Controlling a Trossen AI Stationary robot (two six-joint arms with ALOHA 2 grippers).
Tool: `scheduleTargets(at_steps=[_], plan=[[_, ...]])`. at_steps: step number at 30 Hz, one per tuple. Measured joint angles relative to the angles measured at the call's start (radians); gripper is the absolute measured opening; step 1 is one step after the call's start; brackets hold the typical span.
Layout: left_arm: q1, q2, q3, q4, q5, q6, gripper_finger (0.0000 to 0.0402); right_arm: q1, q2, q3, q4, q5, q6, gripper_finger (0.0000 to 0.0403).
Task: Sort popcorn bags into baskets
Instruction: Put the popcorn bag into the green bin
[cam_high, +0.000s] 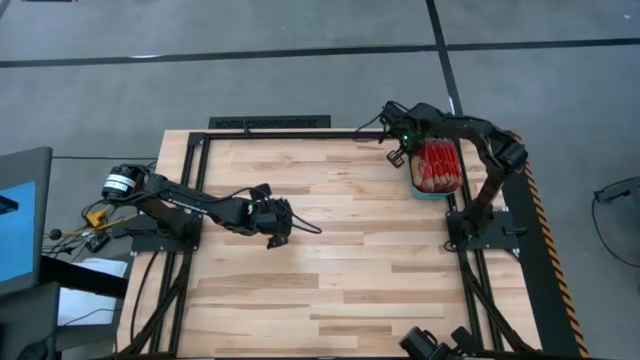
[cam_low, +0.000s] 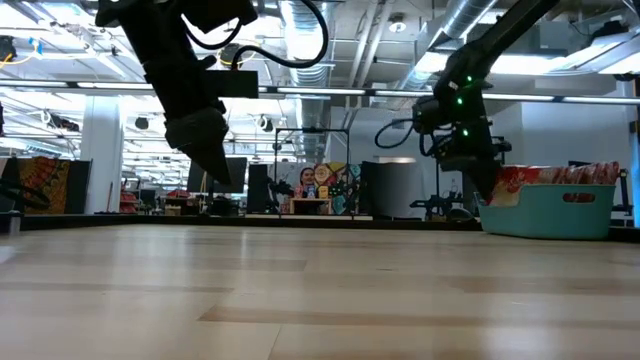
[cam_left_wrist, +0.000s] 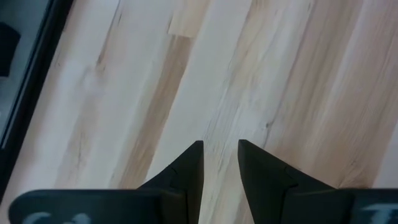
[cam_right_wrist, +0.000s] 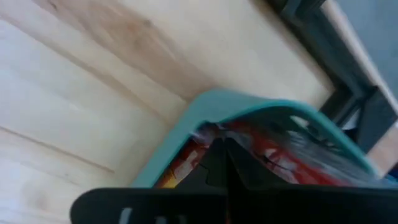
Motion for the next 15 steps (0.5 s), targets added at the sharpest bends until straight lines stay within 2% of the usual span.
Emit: scheduleTargets(at_steps=[5,15], plan=[[0.000,0.000,0.000,0.002,-0.010,-0.013,0.0093,0.000,-0.006,-0.096,0.096,0.001,0.003,0.0006],[0.000,0.000,0.000,0.006,-0.010,-0.013,0.0093,0.007,-0.029,-0.140,0.152,0.013,0.005,0.0008]])
